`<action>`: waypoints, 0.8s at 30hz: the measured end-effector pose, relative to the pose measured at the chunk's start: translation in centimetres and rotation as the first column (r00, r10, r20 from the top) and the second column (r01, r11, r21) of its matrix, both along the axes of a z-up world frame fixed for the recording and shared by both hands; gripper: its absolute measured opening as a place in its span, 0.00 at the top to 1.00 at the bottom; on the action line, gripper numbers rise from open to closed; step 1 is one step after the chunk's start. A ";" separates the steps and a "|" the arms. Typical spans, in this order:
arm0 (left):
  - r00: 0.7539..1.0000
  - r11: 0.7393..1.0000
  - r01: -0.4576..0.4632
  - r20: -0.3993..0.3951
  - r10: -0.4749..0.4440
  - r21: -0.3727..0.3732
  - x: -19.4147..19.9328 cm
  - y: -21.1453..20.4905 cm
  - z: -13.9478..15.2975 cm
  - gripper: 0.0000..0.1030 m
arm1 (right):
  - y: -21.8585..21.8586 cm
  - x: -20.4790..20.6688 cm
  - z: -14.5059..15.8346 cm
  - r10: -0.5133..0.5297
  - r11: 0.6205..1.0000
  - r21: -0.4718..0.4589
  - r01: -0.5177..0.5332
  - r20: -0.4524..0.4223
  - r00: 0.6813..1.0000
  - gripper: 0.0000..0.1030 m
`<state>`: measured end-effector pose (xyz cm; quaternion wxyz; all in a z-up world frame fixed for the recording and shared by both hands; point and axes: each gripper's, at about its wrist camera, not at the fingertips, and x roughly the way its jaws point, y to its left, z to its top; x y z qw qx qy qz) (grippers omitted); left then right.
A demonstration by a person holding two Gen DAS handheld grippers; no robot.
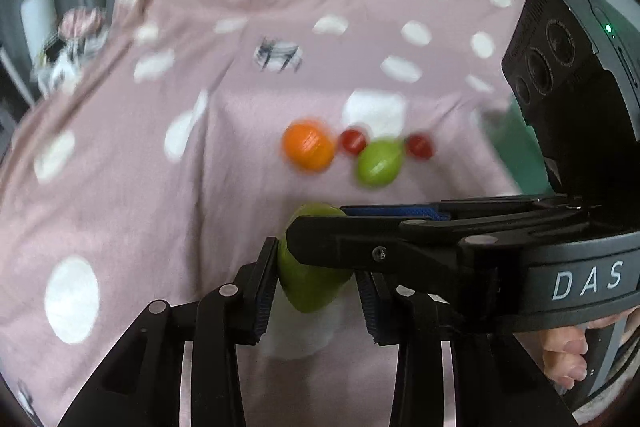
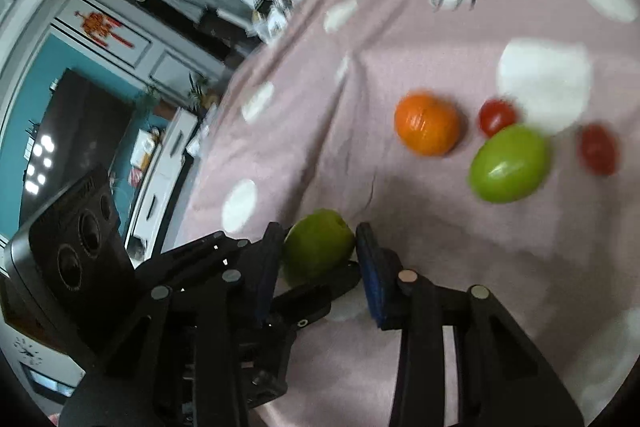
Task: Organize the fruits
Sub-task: 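Carry the small green fruit into the green bowl and open the right gripper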
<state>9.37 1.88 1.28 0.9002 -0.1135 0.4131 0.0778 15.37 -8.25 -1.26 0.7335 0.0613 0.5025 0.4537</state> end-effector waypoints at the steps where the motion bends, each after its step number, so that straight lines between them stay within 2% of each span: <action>1: 1.000 1.000 0.013 0.020 -0.014 0.011 0.2 -0.9 0.9 0.64 | -0.9 -0.2 1.1 -0.012 1.000 0.013 0.012 0.028 1.000 0.63; 3: 0.995 0.997 0.065 0.080 -0.067 0.030 1.1 -3.4 3.2 0.64 | -3.9 -0.7 3.9 -0.067 0.997 0.047 0.063 0.091 0.994 0.63; 6: 0.972 0.984 0.173 0.154 -0.178 0.047 3.0 -7.9 6.2 0.64 | -9.5 -1.4 7.4 -0.168 0.983 0.103 0.152 0.166 0.972 0.64; 10: 0.912 0.942 0.329 0.237 -0.336 0.069 5.0 -14.7 9.1 0.64 | -19.4 -2.9 11.1 -0.332 0.936 0.200 0.291 0.220 0.917 0.66; 11: 0.892 0.925 0.372 0.245 -0.380 0.081 5.9 -16.9 9.4 0.64 | -20.9 -3.2 11.4 -0.354 0.929 0.204 0.310 0.236 0.905 0.66; 12: 0.884 0.916 0.393 0.240 -0.401 0.082 6.8 -18.1 9.4 0.64 | -22.9 -3.3 11.8 -0.388 0.917 0.203 0.343 0.253 0.886 0.66; 14: 0.880 0.906 0.420 0.220 -0.421 0.054 8.9 -20.5 8.6 0.64 | -25.8 -2.9 11.3 -0.456 0.887 0.204 0.414 0.253 0.853 0.66; 15: 0.882 0.902 0.431 0.207 -0.424 0.011 10.5 -21.3 7.7 0.64 | -27.3 -2.1 10.5 -0.500 0.866 0.177 0.468 0.247 0.830 0.65; 16: 0.887 0.900 0.435 0.187 -0.423 -0.025 11.5 -21.7 7.0 0.57 | -28.1 -1.6 9.8 -0.530 0.848 0.138 0.512 0.243 0.812 0.59; 17: 0.904 0.905 0.419 0.128 -0.408 -0.070 13.0 -21.9 5.7 0.41 | -29.0 -0.9 9.0 -0.559 0.827 0.098 0.553 0.234 0.795 0.49; 18: 0.918 0.915 0.393 0.096 -0.384 -0.095 13.4 -21.8 5.0 0.32 | -30.3 -0.3 8.1 -0.604 0.795 0.085 0.601 0.202 0.771 0.20; 19: 0.932 0.925 0.362 0.077 -0.355 -0.115 13.6 -21.5 4.4 0.19 | -31.2 -0.1 7.5 -0.637 0.770 0.099 0.630 0.173 0.751 0.00; 20: 0.937 0.928 0.348 0.079 -0.340 -0.137 13.4 -20.8 4.0 0.17 | -32.2 0.1 7.1 -0.658 0.753 0.126 0.646 0.137 0.740 0.00; 22: 0.938 0.925 0.343 0.116 -0.327 -0.162 12.4 -19.4 4.0 0.16 | -32.7 0.2 6.8 -0.644 0.763 0.148 0.630 0.092 0.759 0.00; 24: 0.945 0.941 0.312 0.143 -0.293 -0.135 10.6 -17.8 4.9 0.09 | -32.5 -0.4 7.6 -0.646 0.763 0.152 0.628 0.141 0.750 0.00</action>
